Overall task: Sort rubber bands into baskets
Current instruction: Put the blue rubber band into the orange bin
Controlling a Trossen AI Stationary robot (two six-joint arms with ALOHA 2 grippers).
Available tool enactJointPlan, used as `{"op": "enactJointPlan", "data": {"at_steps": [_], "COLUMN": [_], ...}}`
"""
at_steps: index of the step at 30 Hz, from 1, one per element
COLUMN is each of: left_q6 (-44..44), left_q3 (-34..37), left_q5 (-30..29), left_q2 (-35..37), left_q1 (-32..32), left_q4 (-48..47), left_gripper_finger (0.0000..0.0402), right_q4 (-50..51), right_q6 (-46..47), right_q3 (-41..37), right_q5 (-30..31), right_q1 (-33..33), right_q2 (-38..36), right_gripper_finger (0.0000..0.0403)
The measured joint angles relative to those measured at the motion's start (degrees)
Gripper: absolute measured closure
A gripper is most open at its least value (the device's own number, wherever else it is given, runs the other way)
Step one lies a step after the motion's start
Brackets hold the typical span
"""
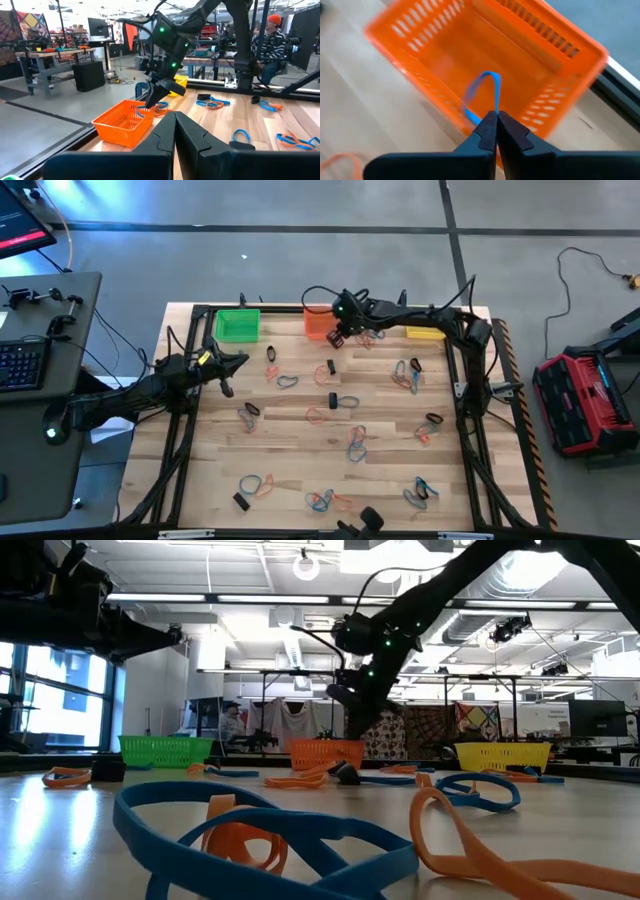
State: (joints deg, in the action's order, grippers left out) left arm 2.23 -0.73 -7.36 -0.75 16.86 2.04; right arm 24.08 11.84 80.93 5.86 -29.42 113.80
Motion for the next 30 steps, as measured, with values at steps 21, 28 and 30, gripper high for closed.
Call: {"op": "enactJointPlan", "data": {"at_steps": [21,28,30], "left_q6": [-1.08,-0.95,-0.95], "left_q3": [0.02,0.02,0.02], "left_q5": [-0.68,-0.89,-0.91], "left_q2": [-1.25,-2.22,-2.25], "left_q1": [0.0,0.0,0.0], "left_q4": [-0.32,-0.31,-0.3], "left_gripper_finger": [0.0401,0.0401,0.0401], "right_q4": [19.46,26.75,27.67], "right_q6": [-4.35,-4.2,-4.2], "right_q3": [29.67,39.27,40.7], "right_q5": [-0.36,-1.32,-1.36], "right_q1": [-0.91,-0.99,-1.08], "right_q2": [13.84,21.6,22.68], "right_gripper_finger": [0.0403,0.0403,0.0403]}}
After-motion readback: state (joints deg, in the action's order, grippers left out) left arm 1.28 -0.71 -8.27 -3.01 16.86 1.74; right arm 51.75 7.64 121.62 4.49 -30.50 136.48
